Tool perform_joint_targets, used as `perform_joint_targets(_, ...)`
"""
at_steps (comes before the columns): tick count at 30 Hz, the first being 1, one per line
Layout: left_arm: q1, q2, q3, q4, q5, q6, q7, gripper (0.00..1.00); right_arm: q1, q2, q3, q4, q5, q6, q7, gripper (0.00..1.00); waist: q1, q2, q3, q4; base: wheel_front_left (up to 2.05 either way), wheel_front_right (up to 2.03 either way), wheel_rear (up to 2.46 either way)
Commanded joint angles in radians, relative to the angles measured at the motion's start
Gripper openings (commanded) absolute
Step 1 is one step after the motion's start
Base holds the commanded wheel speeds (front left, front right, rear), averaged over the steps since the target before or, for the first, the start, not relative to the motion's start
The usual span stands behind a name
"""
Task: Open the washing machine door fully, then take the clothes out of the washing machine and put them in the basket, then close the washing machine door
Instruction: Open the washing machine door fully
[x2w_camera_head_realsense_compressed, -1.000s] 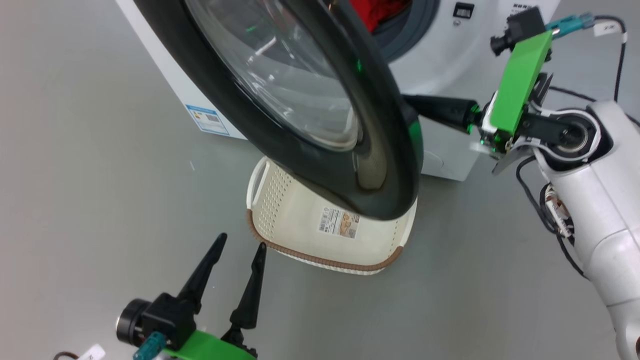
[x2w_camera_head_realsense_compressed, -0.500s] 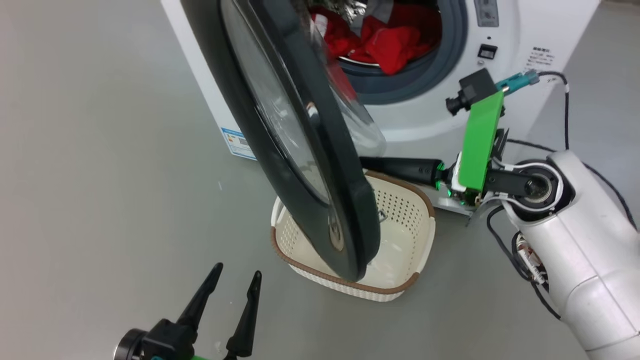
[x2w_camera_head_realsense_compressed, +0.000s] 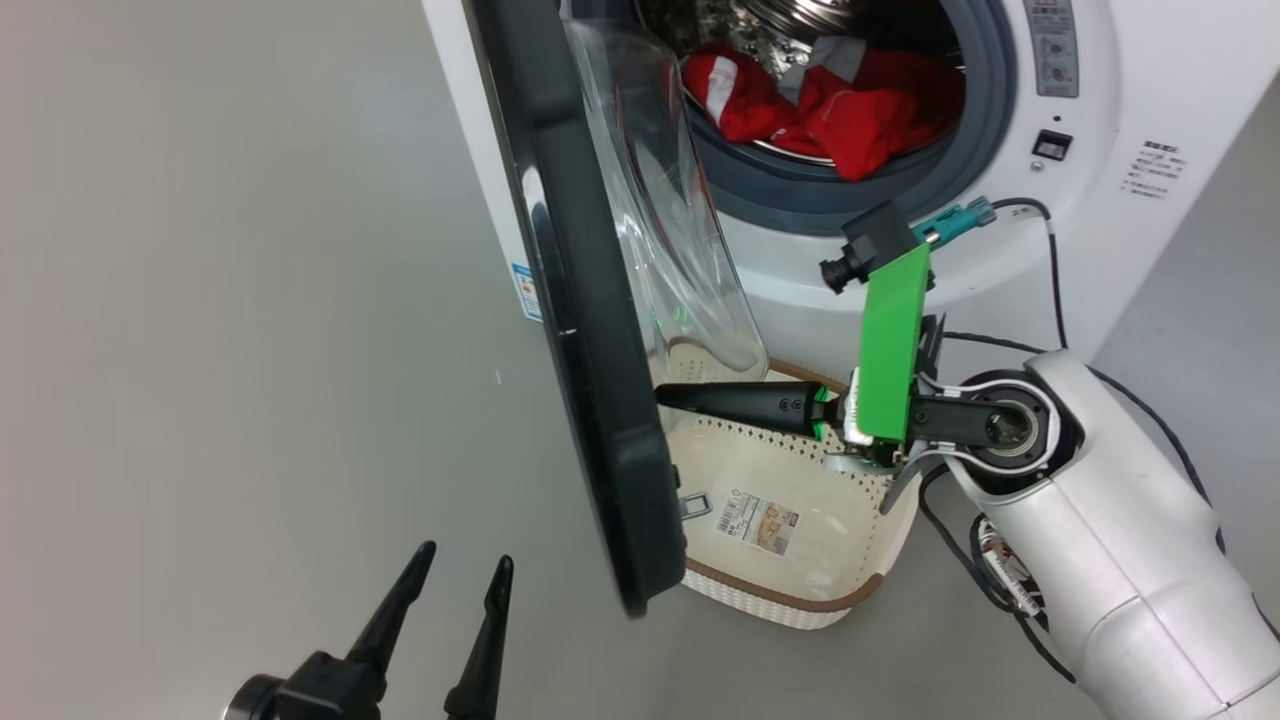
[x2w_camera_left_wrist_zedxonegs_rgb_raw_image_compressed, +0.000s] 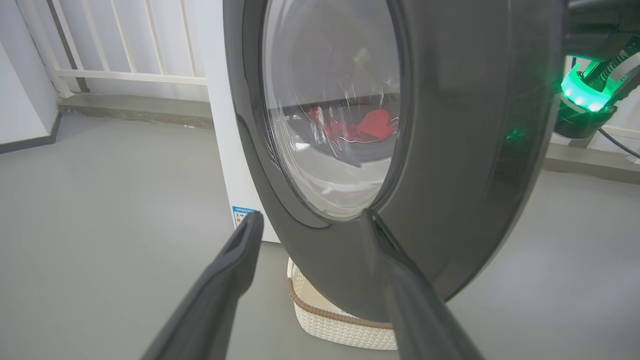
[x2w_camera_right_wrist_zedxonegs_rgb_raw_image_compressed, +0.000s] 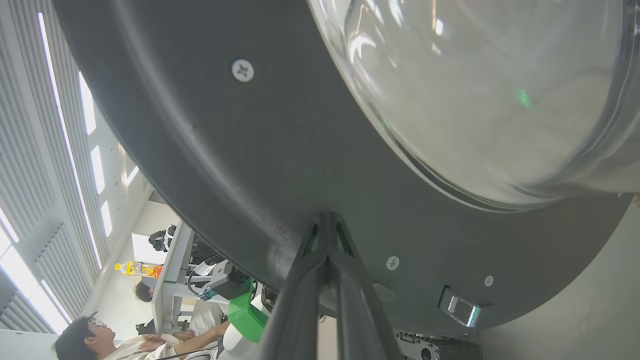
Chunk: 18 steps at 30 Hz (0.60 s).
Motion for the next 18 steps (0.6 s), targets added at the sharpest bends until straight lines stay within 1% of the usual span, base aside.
perform_joint_targets(1, -0.015, 0.009, 0.04, -0.025, 0.002, 0.01, -0.009, 1.0, 0.01, 0.036, 0.016, -0.032, -0.01, 0.008, -0.002, 0.0, 0.0, 0.0, -0.002, 0.019, 0.0, 0.0, 0.0)
perform_joint_targets(6, -0.017, 0.009, 0.049, -0.027, 0.001, 0.013, -0.009, 1.0, 0.008, 0.052, 0.032, -0.025, -0.015, 0.008, -0.012, 0.0, 0.0, 0.0, 0.0, 0.04, 0.0, 0.0, 0.0)
perform_joint_targets(18, -0.02, 0.009, 0.057, -0.022, 0.003, 0.017, -0.009, 1.0, 0.006, 0.071, 0.074, -0.018, -0.006, 0.008, -0.031, 0.0, 0.0, 0.0, -0.002, 0.062, 0.0, 0.0, 0.0)
